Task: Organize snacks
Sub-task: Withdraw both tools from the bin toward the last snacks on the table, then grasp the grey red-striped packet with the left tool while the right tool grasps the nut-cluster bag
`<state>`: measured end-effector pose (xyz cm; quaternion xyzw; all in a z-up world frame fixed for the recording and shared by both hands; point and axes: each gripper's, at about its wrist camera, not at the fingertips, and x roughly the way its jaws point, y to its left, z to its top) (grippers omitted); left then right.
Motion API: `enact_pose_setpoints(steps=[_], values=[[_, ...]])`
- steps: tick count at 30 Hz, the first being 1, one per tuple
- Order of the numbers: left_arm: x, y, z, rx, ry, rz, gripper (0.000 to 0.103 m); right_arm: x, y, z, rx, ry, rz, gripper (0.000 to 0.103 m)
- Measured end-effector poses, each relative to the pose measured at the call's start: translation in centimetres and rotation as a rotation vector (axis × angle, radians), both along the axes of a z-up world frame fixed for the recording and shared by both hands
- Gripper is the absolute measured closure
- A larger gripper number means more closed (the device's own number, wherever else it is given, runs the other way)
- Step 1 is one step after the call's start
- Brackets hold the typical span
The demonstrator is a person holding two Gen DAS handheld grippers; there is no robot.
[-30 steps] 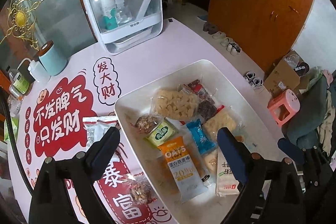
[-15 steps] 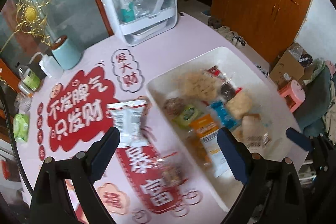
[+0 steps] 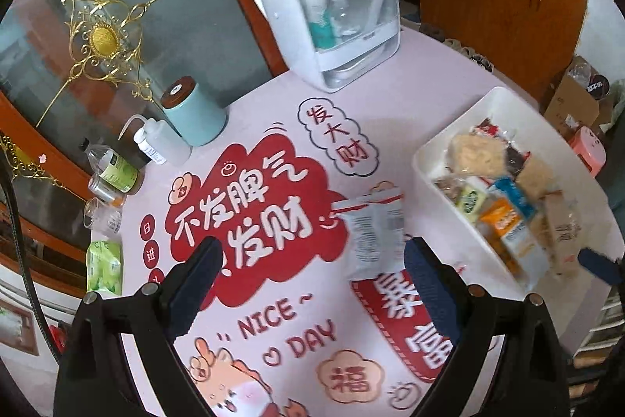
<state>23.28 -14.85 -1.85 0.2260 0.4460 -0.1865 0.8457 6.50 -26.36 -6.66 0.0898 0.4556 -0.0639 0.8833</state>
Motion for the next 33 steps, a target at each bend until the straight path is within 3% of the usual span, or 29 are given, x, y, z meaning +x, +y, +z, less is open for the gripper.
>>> enact_pose_setpoints(steps=[4,13,22,29,30,33], values=[[2.4,0.7,-2.5,-0.001,0.075,-0.027,0.010,0.3,2.9,-2.0,0.018,-0.009,0.003,0.017],[5.8,-1.6,-11.3,-0.049,0.281,-0.066,0.010,0.4,6.9,-8.7,-0.043,0.003,-0.049,0.017],[7.7,-4.9,-16.9,-0.085,0.369,-0.046,0.010,1.4,5.9,-12.0,-0.167,0.001,-0.199,0.017],[8.2,-6.3,-19.6,-0.076,0.410,-0.034,0.010,3.1,4.5,-13.9,-0.116,0.043,-0.216,0.019],[8.3,-6.4,-19.9,-0.074,0.414,-0.031,0.010,3.1,4.4,-14.1,-0.100,0.044,-0.212,0.022],[8.5,-6.3,-20.9,-0.069,0.421,-0.014,0.010,3.1,3.8,-14.6,-0.049,0.056,-0.229,0.051]])
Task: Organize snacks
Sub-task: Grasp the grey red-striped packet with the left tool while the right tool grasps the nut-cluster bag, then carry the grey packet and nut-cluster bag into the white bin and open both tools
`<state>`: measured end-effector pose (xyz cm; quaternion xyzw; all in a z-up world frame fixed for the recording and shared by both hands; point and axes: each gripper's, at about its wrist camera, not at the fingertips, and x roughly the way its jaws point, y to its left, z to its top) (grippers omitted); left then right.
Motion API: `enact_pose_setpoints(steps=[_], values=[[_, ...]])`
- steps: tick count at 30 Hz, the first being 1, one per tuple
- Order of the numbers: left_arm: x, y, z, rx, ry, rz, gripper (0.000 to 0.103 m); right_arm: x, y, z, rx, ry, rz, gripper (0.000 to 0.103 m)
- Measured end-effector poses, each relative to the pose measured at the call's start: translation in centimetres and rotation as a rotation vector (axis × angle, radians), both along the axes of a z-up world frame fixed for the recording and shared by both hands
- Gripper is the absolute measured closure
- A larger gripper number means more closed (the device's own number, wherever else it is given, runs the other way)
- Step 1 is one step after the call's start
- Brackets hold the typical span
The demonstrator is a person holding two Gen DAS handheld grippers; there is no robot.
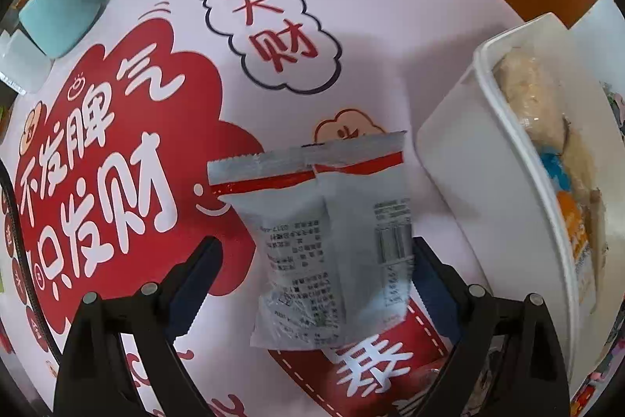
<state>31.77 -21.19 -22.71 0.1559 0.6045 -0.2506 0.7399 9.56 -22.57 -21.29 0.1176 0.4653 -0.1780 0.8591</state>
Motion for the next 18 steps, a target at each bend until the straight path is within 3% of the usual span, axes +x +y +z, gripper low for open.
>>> enact_pose_setpoints(steps=[2,5,8,10,18], values=[[0.4,0.3,-0.5,-0.007,0.016,0.028,0.011,-0.2,-0.6,-0.1,0.052,-0.011,-0.005,0.052],[0.6,1.0,-0.9,-0.039,0.049,0.066,0.034,-0.4,-0.9,0.0,0.070,-0.015,-0.006,0.053],[0.5,1.7,-0.5,-0.070,0.049,0.082,0.040,-0.6,-1.1,-0.1,0.080,-0.018,-0.004,0.053],[0.3,2.2,-0.1,-0.071,0.041,0.088,0.049,-0.9,-1.4,0.0,0.093,-0.023,-0.004,0.053],[-2.1,4.4,4.1,-0.111,-0.021,0.093,0.053,-2.2,-0.9,2.8,0.106,-0.077,0.029,0.053]])
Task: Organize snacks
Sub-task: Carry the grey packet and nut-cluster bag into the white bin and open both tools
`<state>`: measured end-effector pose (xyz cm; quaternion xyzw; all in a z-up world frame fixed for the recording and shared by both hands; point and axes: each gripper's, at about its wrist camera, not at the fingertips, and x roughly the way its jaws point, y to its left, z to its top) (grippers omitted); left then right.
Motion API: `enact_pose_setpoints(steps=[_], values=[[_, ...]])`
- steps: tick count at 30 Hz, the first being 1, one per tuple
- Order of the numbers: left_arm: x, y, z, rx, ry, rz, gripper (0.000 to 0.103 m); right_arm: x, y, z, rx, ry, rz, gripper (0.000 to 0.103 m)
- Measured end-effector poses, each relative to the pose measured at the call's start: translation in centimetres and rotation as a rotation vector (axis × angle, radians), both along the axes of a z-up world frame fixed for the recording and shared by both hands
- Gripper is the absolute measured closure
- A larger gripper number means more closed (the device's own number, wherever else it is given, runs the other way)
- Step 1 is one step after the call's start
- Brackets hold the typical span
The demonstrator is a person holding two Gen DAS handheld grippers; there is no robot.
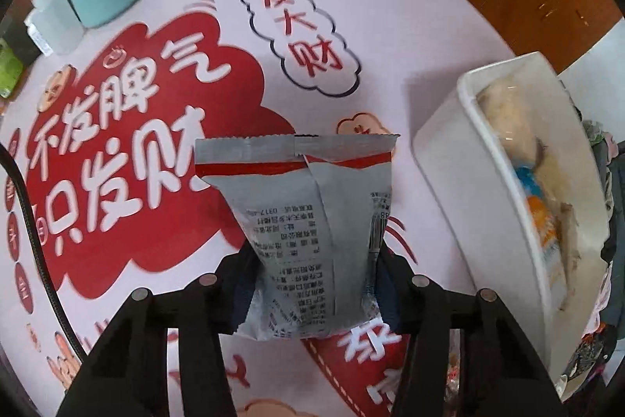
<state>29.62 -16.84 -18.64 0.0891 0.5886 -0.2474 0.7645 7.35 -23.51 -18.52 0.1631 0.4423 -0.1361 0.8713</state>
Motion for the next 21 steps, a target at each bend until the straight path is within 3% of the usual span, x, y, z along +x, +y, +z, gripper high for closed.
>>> enact_pose_setpoints(steps=[7,14,21], values=[[-4.8,0.7,5.6,-0.033,-0.067,-0.042,0.053,-2.6,-0.4,3.8,0.025,-0.076,0.025,0.053],[-9.9,-1.8,10.7,-0.058,-0.134,-0.108,0.052,-5.4,-2.7,7.7,0.009,-0.131,0.032,0.053],[-13.8,-6.1,15.1,-0.093,-0.203,-0.159,0.052,-7.6,-7.8,11.2,-0.045,-0.166,-0.024,0.053]])
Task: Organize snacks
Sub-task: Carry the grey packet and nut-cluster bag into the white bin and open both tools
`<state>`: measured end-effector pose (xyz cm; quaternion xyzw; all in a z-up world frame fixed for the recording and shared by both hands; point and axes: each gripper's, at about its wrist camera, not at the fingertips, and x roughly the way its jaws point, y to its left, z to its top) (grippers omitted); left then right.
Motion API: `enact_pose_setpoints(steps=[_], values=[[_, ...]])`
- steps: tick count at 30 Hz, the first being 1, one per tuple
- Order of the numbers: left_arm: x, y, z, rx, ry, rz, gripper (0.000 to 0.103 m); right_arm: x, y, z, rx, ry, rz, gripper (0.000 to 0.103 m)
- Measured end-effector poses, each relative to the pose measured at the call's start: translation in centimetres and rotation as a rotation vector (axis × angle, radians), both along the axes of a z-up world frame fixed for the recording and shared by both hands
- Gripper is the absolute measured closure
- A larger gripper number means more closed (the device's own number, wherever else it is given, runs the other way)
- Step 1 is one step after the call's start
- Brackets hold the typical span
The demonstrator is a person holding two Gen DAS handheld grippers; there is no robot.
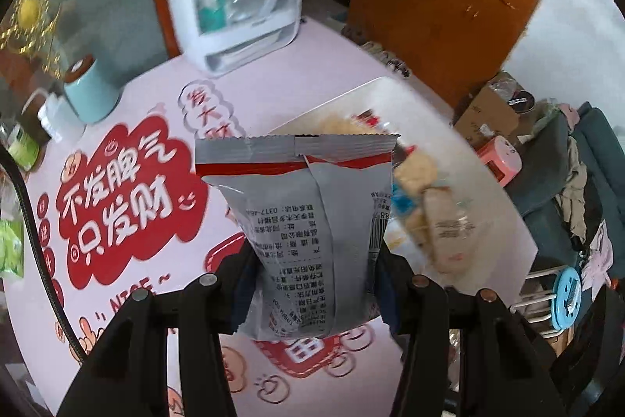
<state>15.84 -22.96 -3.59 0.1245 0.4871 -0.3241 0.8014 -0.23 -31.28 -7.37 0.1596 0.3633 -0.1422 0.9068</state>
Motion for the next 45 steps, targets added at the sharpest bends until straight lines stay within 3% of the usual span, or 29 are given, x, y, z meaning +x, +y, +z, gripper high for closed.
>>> enact_pose_setpoints(steps=[8,17,29,32,34,35,39,45], values=[[-1.9,-4.6,2.1,-0.020,-0.030,-0.011,0.052,0.2,-6.9,2.5,-0.057,-0.022,-0.070,0.053],[-1.7,-9.2,2.7,-0.028,-0.044,0.019,0.052,3.2,-11.8,4.7,-0.154,-0.032,-0.075,0.052],[1.3,-12.2,1.1,0.017,-0.037,0.094,0.048,6.4,-14.2,2.6,-0.162,0.049,-0.046,0.050],[1.8,-12.6,0.5,0.033,-0.040,0.117,0.039,7.3,-14.2,1.3,-0.138,0.102,-0.026,0.043],[2.1,-12.7,0.3,0.036,-0.044,0.127,0.019,7.5,-14.1,0.8,-0.134,0.111,-0.007,0.023],[2.1,-12.7,0.3,0.033,-0.047,0.129,0.016,7.5,-14.0,0.7,-0.139,0.109,0.001,0.021],[2.3,-12.7,0.0,0.037,-0.050,0.135,0.010,7.4,-13.2,0.6,-0.176,0.104,0.027,0.020],[2.4,-12.2,-0.3,0.034,-0.022,0.155,0.010,7.4,-12.6,0.5,-0.176,0.115,0.045,0.020]])
